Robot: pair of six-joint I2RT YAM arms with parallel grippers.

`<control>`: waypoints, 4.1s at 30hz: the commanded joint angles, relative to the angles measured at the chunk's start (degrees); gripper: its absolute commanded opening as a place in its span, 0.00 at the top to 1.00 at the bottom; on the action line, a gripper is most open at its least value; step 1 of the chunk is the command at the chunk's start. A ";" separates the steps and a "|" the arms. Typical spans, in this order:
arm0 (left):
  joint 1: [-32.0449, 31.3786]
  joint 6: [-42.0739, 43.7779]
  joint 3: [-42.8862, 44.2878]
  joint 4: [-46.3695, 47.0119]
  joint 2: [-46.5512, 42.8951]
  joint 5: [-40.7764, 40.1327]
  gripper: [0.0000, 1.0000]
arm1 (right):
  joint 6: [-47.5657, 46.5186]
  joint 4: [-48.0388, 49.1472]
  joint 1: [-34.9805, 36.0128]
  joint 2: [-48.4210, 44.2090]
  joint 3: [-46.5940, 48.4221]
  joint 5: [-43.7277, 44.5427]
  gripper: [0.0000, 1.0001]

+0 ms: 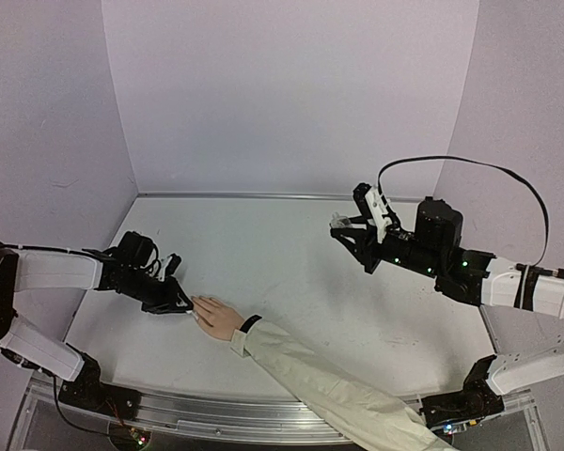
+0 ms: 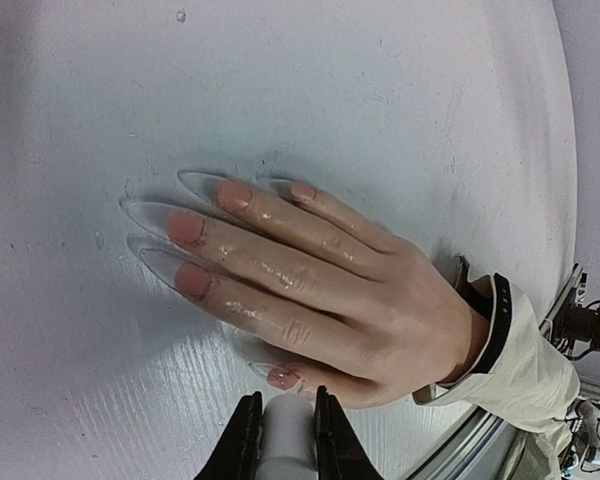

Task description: Paint the nails

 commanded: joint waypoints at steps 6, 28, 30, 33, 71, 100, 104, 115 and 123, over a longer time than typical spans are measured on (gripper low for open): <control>0.11 1.58 0.98 2.55 1.32 0.49 1.00 | 0.02 3.89 -0.41 -0.61 0.49 -0.61 1.00; 0.20 1.66 2.38 2.86 1.69 -3.02 1.00 | 0.20 3.92 -0.59 0.27 0.75 -0.65 1.00; 0.20 1.62 2.48 2.96 1.72 -3.38 1.00 | 0.20 3.86 -0.59 0.25 0.75 -0.60 1.00; 0.19 1.58 2.47 2.97 1.55 -3.85 1.00 | 0.20 3.86 -0.59 0.23 0.75 -0.60 1.00; 0.18 2.38 0.28 -0.12 -1.51 0.15 1.00 | 0.38 3.96 -0.85 -0.51 0.30 -1.45 1.00; 0.15 1.93 1.51 2.52 1.47 -0.76 1.00 | 0.20 3.91 -0.85 0.43 0.66 -1.60 1.00; 0.19 1.93 1.51 2.52 0.98 -1.60 1.00 | 0.29 3.86 -0.90 0.47 0.57 -1.65 1.00; 0.13 2.02 2.08 2.87 0.98 -2.86 1.00 | 0.24 3.87 -0.90 0.63 0.57 -1.69 1.00; 0.19 1.87 1.51 2.96 -0.57 -4.67 1.00 | 0.38 3.91 -0.93 0.71 0.64 -1.82 1.00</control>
